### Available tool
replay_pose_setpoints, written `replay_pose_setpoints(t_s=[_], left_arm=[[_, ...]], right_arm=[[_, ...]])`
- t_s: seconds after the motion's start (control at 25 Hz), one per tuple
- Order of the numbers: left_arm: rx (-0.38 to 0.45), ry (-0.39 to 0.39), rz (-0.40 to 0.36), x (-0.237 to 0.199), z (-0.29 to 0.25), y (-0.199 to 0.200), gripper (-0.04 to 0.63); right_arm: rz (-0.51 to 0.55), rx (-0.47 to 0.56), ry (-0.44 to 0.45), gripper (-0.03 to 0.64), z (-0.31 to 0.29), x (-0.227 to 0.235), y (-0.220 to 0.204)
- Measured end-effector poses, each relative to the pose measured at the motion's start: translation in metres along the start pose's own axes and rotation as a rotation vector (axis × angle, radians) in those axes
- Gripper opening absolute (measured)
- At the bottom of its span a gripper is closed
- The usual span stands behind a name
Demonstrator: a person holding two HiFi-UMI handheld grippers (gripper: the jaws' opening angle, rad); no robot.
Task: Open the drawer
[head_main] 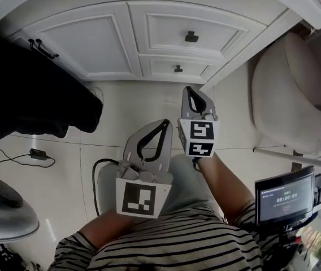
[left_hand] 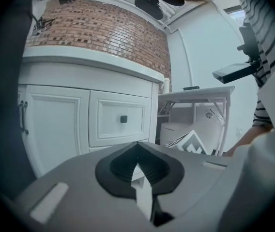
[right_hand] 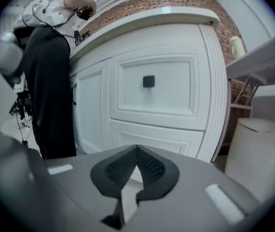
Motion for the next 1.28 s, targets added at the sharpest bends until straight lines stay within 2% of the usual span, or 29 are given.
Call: replay_pose_setpoints(t_s=[0.12,0.2,0.24,0.48,0.84,1.08,1.28], left_arm=[[0.001,0.015,-0.043,-0.006,-0.004,-0.020,0.015],[-0.014,0.029,-0.050,-0.009,-0.002,-0.032,0.015],[-0.022,0.037,-0.047,-0.010,0.001,-0.038,0.015],[-0.033,0.098,-0.017,-0.022,0.009,-0.056,0.015],[-0.044,0.117,-0.066,-0.020,0.014,-0.059,0.015],[-0.031,0.134,-0.083,-0.016,0.016,-0.055,0.015],[-0.023,0.140,-0.098,-0.010,0.019,-0.051,0.015]], right_arm=[[0.043,0.000,-0.026,0.012,-0.042,-0.002,-0.019],[0.061,-0.006,-0.050,0.146,-0.065,-0.001,-0.028],[0.068,-0.014,-0.061,0.150,-0.075,0.000,-0.033],[0.083,-0.047,-0.130,0.150,-0.113,0.011,-0.051],[0.068,-0.059,-0.095,0.134,-0.129,0.011,-0.048],[0.035,-0.061,-0.067,0.123,-0.119,0.009,-0.049],[0.036,-0.071,-0.034,0.121,-0.080,-0.008,-0.064]])
Point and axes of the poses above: the fingertips, and each gripper's own axes: z backward along the fingers, x to its right, y out of its top, the point moved 3 cm from there along z, backward along the fingers, and after that the axes turned 1 degree about z, right-handed, at the moved point
